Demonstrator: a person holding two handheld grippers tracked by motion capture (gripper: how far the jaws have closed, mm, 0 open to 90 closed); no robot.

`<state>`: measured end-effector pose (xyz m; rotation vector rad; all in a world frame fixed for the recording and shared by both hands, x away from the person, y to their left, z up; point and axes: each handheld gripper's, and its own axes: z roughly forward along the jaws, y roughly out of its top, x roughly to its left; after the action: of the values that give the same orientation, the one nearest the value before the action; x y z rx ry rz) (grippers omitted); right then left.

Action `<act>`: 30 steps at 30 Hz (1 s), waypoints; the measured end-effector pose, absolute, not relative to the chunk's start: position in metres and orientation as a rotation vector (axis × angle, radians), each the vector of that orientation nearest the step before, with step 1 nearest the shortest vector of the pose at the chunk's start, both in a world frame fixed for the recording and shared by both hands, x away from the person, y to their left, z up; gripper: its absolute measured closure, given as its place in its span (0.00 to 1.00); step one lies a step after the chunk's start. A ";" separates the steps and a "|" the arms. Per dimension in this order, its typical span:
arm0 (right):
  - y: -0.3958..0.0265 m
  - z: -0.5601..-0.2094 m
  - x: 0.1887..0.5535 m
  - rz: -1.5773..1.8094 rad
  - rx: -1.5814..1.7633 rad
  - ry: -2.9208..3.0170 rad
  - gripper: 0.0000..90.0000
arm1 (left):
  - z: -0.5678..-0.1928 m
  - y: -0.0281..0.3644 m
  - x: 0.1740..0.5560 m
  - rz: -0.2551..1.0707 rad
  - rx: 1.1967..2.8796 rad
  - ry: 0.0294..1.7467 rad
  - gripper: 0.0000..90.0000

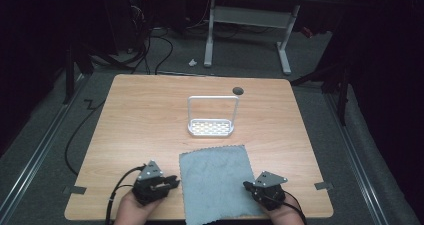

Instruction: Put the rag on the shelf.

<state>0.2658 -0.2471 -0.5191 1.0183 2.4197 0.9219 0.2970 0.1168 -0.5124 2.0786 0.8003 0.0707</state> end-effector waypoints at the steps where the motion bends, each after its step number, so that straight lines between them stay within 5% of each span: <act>1: -0.248 -0.517 0.267 0.925 1.025 2.395 1.00 | -0.512 0.117 0.297 0.071 2.079 0.800 0.82; 6: -0.251 -0.508 0.287 0.898 1.044 2.324 1.00 | -0.522 0.084 0.300 0.093 2.177 0.782 0.81; 14: -0.241 -0.522 0.331 0.830 1.126 2.333 1.00 | -0.526 0.091 0.327 0.155 2.184 0.833 0.86; 30: -0.241 -0.525 0.303 0.905 1.116 2.334 0.99 | -0.526 0.099 0.305 0.167 2.194 0.795 0.85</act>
<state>0.3029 -0.2409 -0.5246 1.1157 2.3341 0.9054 0.3055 0.0987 -0.5263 2.1936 0.7949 0.1672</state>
